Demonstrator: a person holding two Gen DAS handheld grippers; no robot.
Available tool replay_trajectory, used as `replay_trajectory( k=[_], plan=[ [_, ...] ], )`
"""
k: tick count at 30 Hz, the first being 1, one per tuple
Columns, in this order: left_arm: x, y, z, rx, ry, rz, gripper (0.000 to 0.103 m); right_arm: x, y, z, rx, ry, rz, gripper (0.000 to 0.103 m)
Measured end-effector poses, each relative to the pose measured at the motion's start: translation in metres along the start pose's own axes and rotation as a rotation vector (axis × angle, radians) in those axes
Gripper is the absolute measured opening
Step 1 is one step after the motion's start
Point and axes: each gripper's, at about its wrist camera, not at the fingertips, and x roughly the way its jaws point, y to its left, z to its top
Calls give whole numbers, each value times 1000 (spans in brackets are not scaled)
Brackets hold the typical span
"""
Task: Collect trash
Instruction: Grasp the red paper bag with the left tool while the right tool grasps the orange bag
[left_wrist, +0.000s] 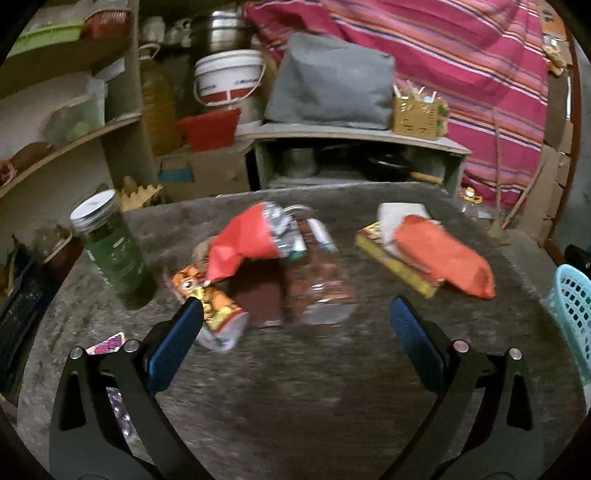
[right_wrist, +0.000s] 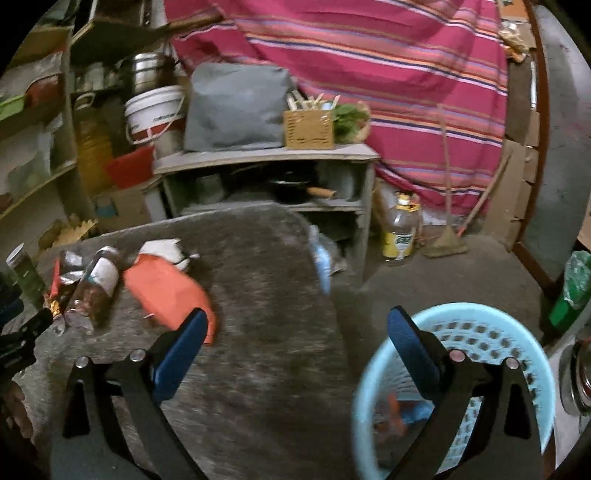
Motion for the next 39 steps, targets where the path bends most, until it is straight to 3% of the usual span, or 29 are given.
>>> replay_trajectory(
  k=[7,13,28,31,33,35,39],
  plan=[
    [16,42,3,-31,28,33,98,27,55,1,-97,35,28,96],
    [35,64,8,-59,53,59,97,48,76,1,-145,59,30,96],
    [72,53,24,50,53,34,97,84,82,5,-134,100,31,96],
    [82,51,28,60,64,12,78,92,82,7,-123,111,38,96],
    [87,50,30,64,78,-13,53,97,83,8,-122,119,44,96],
    [89,47,32,75,84,-38,38,101,85,8,-131,121,47,96],
    [79,42,35,104,26,-15,34,107,90,8,-145,129,54,96]
  ],
)
